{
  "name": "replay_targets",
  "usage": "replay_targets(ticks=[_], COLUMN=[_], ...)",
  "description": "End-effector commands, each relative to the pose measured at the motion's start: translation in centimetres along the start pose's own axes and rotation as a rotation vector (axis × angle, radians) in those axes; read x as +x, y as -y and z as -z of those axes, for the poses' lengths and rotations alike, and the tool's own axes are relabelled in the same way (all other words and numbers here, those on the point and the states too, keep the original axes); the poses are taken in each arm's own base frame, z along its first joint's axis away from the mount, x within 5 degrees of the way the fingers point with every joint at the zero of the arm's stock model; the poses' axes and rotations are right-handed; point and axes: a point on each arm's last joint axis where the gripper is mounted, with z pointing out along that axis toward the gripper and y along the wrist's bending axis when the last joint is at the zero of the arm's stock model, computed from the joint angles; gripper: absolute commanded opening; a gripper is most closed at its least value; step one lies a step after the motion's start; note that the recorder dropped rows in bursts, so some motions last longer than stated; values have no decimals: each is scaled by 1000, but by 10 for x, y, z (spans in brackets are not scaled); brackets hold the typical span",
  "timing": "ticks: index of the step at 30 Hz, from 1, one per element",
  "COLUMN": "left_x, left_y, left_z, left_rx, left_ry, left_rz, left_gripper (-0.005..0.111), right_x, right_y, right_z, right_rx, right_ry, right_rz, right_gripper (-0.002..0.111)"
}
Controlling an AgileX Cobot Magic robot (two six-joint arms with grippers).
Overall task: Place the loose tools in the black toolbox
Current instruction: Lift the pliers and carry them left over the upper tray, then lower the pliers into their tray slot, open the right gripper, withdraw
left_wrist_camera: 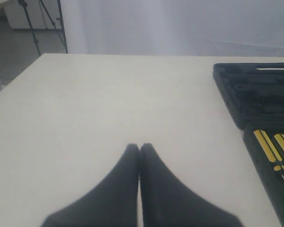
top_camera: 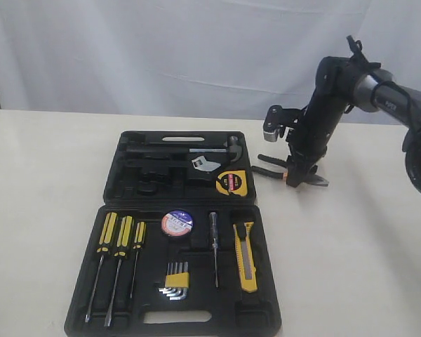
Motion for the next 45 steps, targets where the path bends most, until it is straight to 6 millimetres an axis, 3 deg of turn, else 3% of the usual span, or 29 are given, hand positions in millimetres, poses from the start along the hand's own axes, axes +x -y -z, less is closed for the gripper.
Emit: replay_targets(ticks=[1,11,19,28,34,40,45], left_x=[0,0,0,0,0,0,0], left_y=[1,1,1,1,1,1,1], left_z=[0,0,0,0,0,0,0], left_rx=[8,8,8,8,8,8,8], left_ry=[9,9,9,9,9,9,9], left_rz=[10,10,10,10,10,10,10], left_gripper=[0,0,0,0,0,0,0], right_x=[-4,-18,-67,-140,-178,-187,-187], right_y=[2,-6,-41,-110,-141,-150,-151], right_z=[37,84,104,93,72,46,42], right_rx=[58,123,140,93,162,159,149], right_ry=[27,99,141,166,199,167,172], right_rz=[5,22,136,359,483,446,414], right_gripper=[-1,-1,-1,-1,-1,-1,-1])
